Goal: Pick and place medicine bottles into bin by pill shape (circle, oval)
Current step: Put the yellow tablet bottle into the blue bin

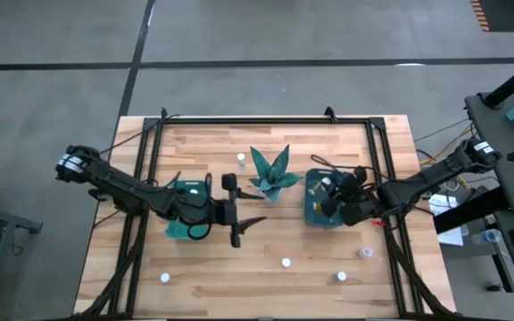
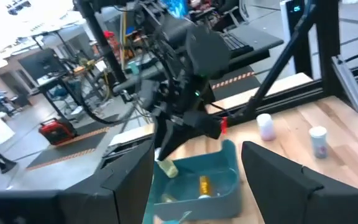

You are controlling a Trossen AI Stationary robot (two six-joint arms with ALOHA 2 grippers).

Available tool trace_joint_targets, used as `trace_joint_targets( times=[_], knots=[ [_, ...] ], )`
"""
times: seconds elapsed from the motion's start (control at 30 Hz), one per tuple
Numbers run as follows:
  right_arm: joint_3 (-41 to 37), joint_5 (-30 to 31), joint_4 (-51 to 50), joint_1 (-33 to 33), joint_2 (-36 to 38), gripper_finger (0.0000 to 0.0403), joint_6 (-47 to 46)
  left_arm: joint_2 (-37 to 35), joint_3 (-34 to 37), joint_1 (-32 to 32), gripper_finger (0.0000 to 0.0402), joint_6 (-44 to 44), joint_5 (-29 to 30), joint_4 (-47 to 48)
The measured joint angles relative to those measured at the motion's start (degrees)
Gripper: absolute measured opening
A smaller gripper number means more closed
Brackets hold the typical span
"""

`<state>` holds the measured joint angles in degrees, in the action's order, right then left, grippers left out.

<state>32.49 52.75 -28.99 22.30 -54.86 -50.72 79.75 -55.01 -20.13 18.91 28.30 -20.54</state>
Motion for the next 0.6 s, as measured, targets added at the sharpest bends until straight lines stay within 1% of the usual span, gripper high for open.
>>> trace_joint_targets(
  times=[0.2, 0.27, 0.6],
  knots=[
    [-7.35, 2.72, 0.99, -2.78, 0.82, 0.0109, -11.73, -4.04, 3.12, 0.38, 0.0226, 0.47, 0.96, -0.01],
    [-8.60, 3.29, 1.24, -2.92, 0.42, 0.0109, -13.78, -4.70, 3.91, 0.36, 0.0226, 0.04, 0.95, -0.19],
    [-9.10, 3.96, 1.46, -2.84, -2.69, 0.0109, -12.25, -5.49, 5.53, 0.36, 0.0226, -0.50, 1.11, -1.80]
  ],
)
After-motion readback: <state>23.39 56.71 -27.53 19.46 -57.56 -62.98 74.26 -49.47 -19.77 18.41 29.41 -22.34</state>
